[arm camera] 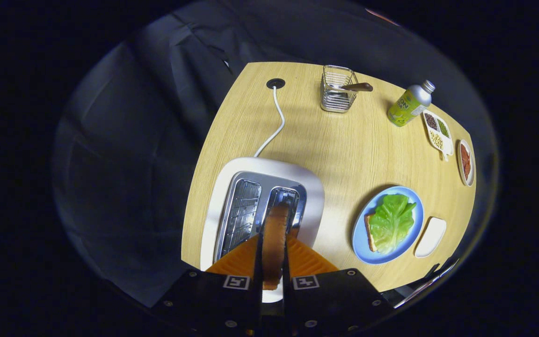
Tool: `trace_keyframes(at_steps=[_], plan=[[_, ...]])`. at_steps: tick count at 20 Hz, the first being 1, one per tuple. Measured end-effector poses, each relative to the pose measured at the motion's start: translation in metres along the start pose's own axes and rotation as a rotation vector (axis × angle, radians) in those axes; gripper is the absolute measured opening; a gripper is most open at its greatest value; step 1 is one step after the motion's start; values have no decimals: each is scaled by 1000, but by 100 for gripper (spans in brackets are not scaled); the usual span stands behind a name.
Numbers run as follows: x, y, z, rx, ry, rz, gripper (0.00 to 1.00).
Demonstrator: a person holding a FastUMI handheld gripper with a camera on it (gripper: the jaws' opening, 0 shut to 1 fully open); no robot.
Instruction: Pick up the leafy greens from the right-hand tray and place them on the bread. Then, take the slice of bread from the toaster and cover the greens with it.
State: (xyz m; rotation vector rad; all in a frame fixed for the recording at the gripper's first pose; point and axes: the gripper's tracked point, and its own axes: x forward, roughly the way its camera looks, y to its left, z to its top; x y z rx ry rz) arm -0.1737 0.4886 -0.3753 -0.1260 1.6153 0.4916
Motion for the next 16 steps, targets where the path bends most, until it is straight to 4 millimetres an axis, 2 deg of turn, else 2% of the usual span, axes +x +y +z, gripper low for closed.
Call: trace_keyframes(at_steps=[3,10,13,16], plan=[[-13,-3,0,11,-28,57,15],[-68,-24,5,87,-121,256,14],[-90,-48,9,118,-170,304,14],[-100,-78,9,155,-219,338,14]])
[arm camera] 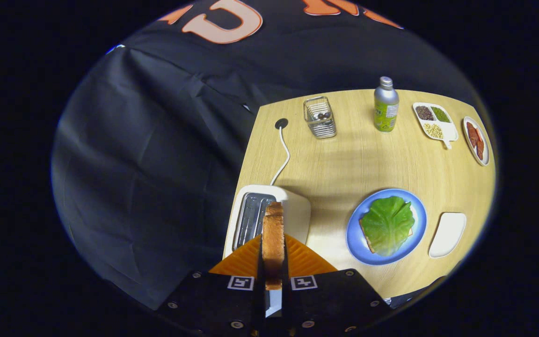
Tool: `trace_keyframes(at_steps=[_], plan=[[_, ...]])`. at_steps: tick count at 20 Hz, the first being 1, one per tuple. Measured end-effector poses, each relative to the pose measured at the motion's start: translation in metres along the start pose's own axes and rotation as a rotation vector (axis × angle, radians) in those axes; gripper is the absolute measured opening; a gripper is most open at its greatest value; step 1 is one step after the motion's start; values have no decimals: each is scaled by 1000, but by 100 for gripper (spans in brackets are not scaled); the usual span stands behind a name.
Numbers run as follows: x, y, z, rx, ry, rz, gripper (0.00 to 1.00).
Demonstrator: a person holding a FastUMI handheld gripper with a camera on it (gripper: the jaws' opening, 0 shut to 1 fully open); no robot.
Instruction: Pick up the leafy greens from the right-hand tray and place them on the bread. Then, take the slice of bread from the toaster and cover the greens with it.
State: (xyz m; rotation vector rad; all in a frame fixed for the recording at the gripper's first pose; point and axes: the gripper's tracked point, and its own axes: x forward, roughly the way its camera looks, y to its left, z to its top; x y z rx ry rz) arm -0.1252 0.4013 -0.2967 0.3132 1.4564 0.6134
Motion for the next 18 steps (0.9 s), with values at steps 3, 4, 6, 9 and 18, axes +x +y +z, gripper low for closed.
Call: trace_keyframes(at_steps=[3,4,6,9,18], plan=[[-10,-27,-2,46,-23,32,14],[-11,-38,-2,58,-29,35,14],[-9,-60,-6,73,-32,48,14],[-6,-85,-14,83,-35,84,14],[23,-166,-29,133,-23,104,14]])
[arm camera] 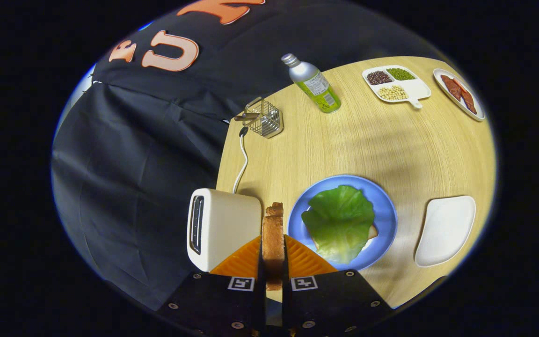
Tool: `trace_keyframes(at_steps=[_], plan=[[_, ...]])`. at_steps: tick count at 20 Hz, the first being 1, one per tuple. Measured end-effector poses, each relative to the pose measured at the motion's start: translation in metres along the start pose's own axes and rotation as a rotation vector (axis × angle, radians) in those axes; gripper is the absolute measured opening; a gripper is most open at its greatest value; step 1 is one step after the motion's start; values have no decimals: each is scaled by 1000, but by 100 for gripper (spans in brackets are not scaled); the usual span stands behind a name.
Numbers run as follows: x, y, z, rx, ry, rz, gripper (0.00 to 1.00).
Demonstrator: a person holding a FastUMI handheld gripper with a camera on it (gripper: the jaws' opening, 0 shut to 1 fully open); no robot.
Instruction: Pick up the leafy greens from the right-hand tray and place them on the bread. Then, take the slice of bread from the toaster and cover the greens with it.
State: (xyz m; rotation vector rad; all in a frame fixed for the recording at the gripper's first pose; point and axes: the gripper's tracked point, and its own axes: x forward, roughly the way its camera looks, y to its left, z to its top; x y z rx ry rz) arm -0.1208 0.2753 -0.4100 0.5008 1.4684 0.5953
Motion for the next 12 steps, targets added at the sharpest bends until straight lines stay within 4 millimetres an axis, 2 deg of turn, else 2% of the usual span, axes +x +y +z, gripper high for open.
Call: trace_keyframes(at_steps=[7,12], plan=[[22,-26,-16,-31,69,34,14],[35,-62,-19,-70,91,-47,16]])
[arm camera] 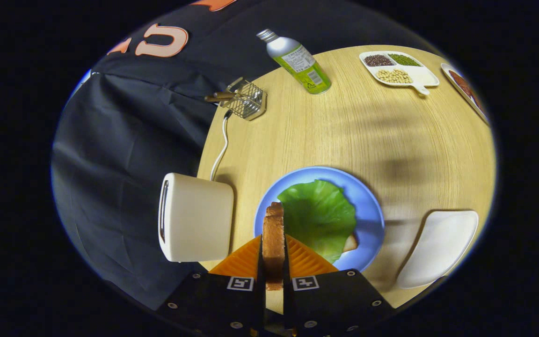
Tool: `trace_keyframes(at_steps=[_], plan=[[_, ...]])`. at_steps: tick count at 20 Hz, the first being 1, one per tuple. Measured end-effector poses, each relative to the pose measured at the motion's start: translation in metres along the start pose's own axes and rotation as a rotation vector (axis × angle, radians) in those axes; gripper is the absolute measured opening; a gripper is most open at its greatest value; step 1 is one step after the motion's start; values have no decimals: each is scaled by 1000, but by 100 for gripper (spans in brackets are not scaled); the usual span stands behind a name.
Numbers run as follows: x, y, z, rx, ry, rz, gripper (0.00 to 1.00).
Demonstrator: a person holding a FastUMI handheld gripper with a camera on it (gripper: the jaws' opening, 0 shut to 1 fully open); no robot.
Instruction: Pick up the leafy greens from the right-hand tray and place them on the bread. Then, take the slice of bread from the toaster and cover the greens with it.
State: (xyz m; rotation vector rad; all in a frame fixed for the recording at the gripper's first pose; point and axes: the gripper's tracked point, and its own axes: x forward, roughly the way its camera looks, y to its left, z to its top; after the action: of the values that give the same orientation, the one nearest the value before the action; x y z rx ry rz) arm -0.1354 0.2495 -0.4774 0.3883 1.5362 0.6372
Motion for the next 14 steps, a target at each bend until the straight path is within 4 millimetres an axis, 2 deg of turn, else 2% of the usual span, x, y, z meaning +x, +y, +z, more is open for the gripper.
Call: trace_keyframes(at_steps=[3,4,7,8,9,10,11,14], plan=[[4,-15,0,-34,-15,-52,21],[5,-20,1,-49,-26,-74,31],[4,-42,4,-132,-70,-161,49],[0,-45,7,-156,-94,-183,61],[-6,-45,10,-171,-124,-196,65],[-13,-44,16,-175,-161,-199,75],[-23,-37,23,-176,-206,-190,79],[-69,-25,45,-217,-353,-195,90]])
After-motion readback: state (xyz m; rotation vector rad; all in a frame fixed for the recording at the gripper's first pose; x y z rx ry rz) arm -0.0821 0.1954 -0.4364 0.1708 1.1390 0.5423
